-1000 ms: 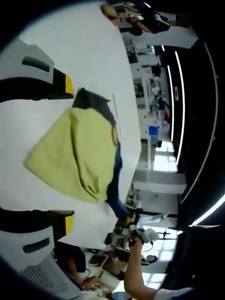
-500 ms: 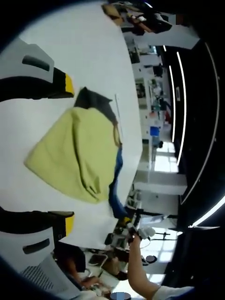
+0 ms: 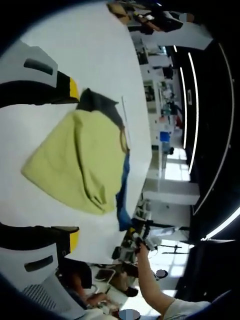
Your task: Fold the garment on the visible template until the final outline fits inside the template.
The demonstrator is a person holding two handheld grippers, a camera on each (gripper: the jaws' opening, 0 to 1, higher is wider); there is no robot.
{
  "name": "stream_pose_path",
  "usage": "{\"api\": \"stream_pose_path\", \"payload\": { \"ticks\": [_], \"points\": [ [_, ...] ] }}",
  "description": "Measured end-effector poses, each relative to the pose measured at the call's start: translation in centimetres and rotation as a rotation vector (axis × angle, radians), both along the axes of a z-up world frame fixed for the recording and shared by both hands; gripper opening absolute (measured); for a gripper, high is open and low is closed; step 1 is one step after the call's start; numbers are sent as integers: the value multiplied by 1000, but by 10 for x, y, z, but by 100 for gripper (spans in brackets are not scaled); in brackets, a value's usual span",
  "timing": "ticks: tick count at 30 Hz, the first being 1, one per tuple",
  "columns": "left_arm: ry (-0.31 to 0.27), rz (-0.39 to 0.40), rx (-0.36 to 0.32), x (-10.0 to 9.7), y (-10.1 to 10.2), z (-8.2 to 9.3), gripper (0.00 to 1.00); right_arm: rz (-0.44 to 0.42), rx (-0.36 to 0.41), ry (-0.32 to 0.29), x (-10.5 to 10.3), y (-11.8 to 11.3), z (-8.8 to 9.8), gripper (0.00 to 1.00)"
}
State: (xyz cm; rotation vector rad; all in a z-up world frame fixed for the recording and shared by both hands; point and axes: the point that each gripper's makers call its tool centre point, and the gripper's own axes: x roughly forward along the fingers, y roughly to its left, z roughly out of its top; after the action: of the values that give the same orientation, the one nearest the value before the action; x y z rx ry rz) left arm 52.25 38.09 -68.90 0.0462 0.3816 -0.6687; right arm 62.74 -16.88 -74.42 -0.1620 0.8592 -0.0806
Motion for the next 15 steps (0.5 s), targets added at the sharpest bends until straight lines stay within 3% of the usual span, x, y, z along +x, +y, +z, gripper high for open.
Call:
{"api": "stream_pose_path", "payload": {
  "ticks": [7,15],
  "points": [
    [5,-19,-7,-1,-3,0,99,-32,-15,34,-1,-12,-11,0],
    [6,-20,-45,-1,-1,6,99,-73,10,35,1,-19,-9,0]
  ]
}}
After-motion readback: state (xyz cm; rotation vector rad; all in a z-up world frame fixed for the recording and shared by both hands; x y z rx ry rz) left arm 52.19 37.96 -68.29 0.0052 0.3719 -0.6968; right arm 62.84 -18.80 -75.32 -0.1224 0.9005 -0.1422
